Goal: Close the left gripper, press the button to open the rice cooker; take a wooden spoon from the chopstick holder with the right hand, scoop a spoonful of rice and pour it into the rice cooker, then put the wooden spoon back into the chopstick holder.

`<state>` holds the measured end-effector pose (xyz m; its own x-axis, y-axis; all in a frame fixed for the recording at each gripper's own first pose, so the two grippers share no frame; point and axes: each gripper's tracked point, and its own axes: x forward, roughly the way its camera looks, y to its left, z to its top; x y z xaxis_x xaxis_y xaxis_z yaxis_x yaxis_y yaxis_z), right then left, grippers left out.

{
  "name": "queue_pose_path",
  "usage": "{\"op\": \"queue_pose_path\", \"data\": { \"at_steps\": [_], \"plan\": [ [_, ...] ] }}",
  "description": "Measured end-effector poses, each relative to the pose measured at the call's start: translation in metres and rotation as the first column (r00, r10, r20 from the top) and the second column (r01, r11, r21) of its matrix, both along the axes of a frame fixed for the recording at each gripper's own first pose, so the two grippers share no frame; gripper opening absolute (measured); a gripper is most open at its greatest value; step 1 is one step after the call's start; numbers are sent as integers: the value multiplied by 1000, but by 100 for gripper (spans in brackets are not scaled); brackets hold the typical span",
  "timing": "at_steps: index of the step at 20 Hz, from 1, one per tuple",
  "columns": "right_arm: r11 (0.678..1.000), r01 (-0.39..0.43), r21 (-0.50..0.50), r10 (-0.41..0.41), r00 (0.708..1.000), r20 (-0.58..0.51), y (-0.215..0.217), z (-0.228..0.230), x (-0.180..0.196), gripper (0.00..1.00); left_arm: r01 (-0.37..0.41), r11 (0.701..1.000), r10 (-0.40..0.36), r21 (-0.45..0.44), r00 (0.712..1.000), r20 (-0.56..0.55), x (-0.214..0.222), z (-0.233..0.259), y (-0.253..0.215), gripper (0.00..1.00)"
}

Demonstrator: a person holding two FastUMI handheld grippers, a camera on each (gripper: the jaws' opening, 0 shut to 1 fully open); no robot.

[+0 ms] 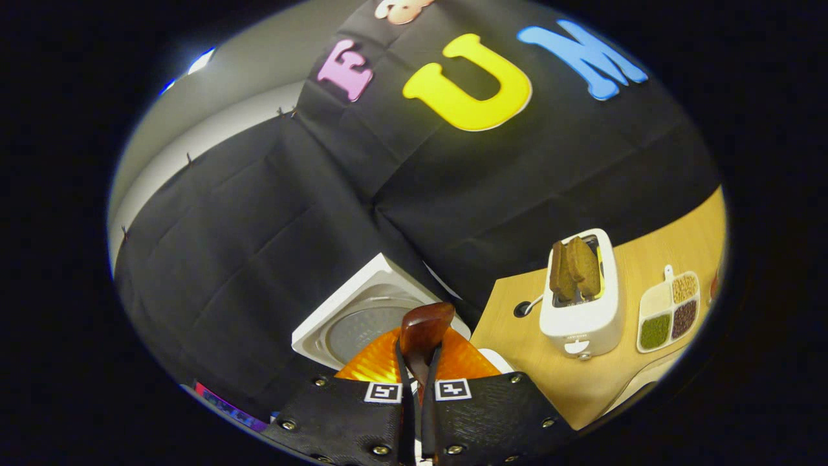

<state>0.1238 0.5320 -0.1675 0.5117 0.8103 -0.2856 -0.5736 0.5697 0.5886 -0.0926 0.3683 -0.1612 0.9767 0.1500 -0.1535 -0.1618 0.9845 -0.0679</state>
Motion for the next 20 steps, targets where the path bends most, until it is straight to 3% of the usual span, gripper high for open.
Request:
{"op": "queue_pose_path", "data": {
  "at_steps": [3, 6, 8, 11, 13, 14, 15, 16, 20],
  "plan": [
    [990, -70, -125, 88, 985, 147, 24, 1, -10, 4, -10, 1000, 10, 8, 1000, -1, -7, 1, -2, 96],
    [956, -141, -257, 219, 925, 309, 48, 6, -23, 4, -22, 1000, 23, 18, 1000, -7, -10, 0, -4, 96],
    [917, -187, -353, 332, 848, 413, 61, 7, -40, 4, -31, 999, 31, 18, 999, -10, -11, -3, -5, 96],
    [834, -221, -505, 504, 676, 538, 74, 7, -66, 5, -49, 999, 49, 24, 999, -13, -17, -6, 0, 96],
    [792, -239, -561, 575, 598, 558, 76, 4, -77, 5, -58, 998, 58, 28, 998, -12, -22, -4, 2, 96],
    [779, -241, -578, 595, 574, 563, 76, 4, -76, 4, -60, 998, 60, 28, 998, -13, -19, -5, 0, 96],
    [783, -244, -573, 593, 574, 565, 74, 8, -74, 5, -62, 998, 62, 25, 998, -13, -20, -6, 1, 96],
    [801, -249, -545, 570, 597, 564, 75, 13, -76, 5, -64, 998, 64, 19, 998, -11, -21, -6, 1, 96],
    [915, -224, -336, 373, 785, 494, 52, 37, -61, 5, -59, 998, 59, -8, 998, -3, -20, -8, 1, 96]
  ]
}}
